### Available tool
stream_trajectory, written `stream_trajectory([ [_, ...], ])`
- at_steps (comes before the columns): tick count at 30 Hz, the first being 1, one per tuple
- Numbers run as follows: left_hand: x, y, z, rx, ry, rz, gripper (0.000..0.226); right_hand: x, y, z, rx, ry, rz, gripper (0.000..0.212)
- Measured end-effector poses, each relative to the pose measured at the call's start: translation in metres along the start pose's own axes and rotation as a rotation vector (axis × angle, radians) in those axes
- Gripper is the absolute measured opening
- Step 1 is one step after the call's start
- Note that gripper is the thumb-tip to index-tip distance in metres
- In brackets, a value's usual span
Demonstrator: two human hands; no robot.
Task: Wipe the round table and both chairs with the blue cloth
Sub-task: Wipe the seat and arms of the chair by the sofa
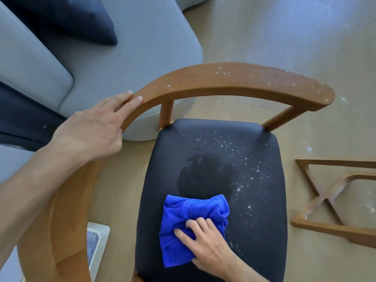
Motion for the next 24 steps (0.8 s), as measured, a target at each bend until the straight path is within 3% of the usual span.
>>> stream_trajectory([
  [5, 0.001, 0.0, 0.0, 0.015, 0.003, -0.003, 0.079, -0.023, 0.042, -0.016, -0.006, -0.011, -0.087, 0.063],
  [8, 0.001, 0.0, 0.0, 0.01, -0.006, -0.008, 0.08, -0.048, 0.083, -0.051, -0.025, -0.123, -0.257, 0.063],
  [11, 0.0, 0.0, 0.0, 0.008, -0.013, -0.01, 0.081, -0.078, 0.111, -0.096, 0.064, -0.268, -0.305, 0.07],
  [15, 0.0, 0.001, 0.0, 0.012, -0.012, -0.017, 0.081, -0.093, 0.091, -0.123, 0.142, -0.336, -0.18, 0.065],
  [20, 0.0, 0.001, -0.002, 0.025, -0.03, -0.032, 0.081, -0.08, 0.055, -0.134, 0.234, -0.274, -0.007, 0.085],
  [24, 0.0, 0.001, -0.002, 0.026, -0.035, -0.044, 0.083, -0.09, 0.056, -0.137, 0.31, -0.195, 0.019, 0.075],
])
Point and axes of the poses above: each hand's wrist, its own x-axis away from the middle knuckle, its own y-axis out of the back of the hand, z = x × y, the point moved 9 cm from there along -x, towards the middle knuckle, and after that the axes turned 7 degrees about y, right-handed, at the moved point
